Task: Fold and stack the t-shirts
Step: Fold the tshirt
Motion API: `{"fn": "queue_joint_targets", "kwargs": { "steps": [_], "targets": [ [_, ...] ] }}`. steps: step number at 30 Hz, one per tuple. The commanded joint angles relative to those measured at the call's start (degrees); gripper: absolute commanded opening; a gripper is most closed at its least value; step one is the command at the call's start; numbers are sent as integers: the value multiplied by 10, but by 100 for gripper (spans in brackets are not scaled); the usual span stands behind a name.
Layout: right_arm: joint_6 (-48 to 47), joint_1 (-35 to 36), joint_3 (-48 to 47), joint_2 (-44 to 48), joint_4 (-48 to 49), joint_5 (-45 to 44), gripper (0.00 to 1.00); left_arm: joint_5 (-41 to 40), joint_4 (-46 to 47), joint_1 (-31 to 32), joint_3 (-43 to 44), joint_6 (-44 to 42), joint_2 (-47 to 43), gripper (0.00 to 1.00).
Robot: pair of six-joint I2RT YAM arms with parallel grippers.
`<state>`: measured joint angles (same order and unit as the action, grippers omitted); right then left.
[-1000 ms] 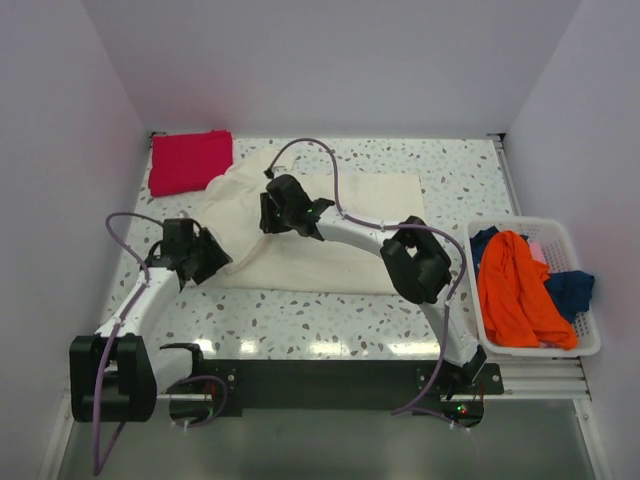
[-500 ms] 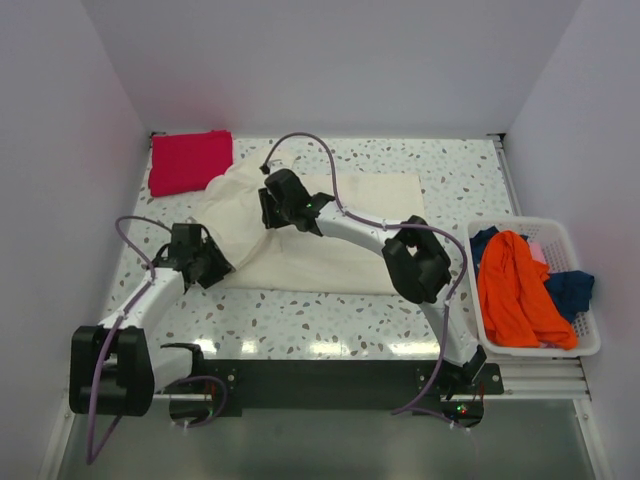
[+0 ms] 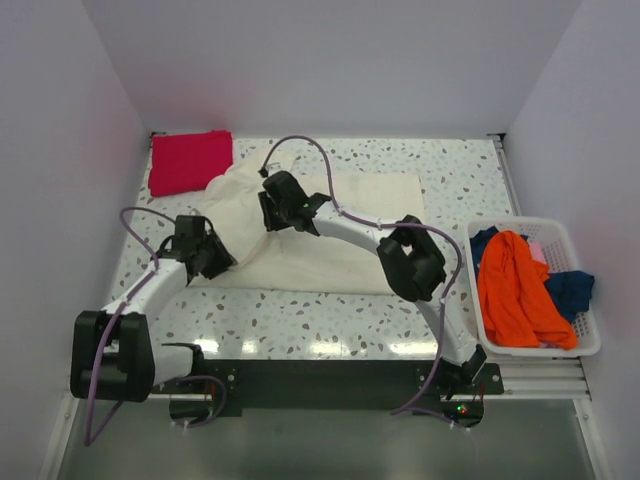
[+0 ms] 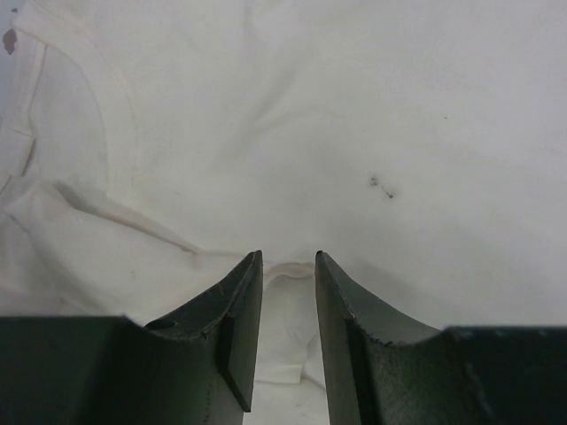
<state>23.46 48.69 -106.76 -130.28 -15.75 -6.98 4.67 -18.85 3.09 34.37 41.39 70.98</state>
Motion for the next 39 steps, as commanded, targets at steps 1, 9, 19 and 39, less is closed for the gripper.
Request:
{"fn": "queue_joint_targets", "kwargs": {
  "steps": [1, 9, 19, 39],
  "targets": [
    [-11, -3, -27, -14, -9, -14, 34, 0, 28, 4, 27, 4, 6, 36],
    [-10, -9, -31, -23, -10, -11, 37, 3, 36, 4, 32, 3, 21, 19],
    [10, -15, -9, -13, -1, -7, 4, -5, 33, 4, 91, -2, 45, 0],
    [120, -29, 94, 66, 40, -93, 0, -18, 65, 4, 235, -19, 181, 0]
  ]
}}
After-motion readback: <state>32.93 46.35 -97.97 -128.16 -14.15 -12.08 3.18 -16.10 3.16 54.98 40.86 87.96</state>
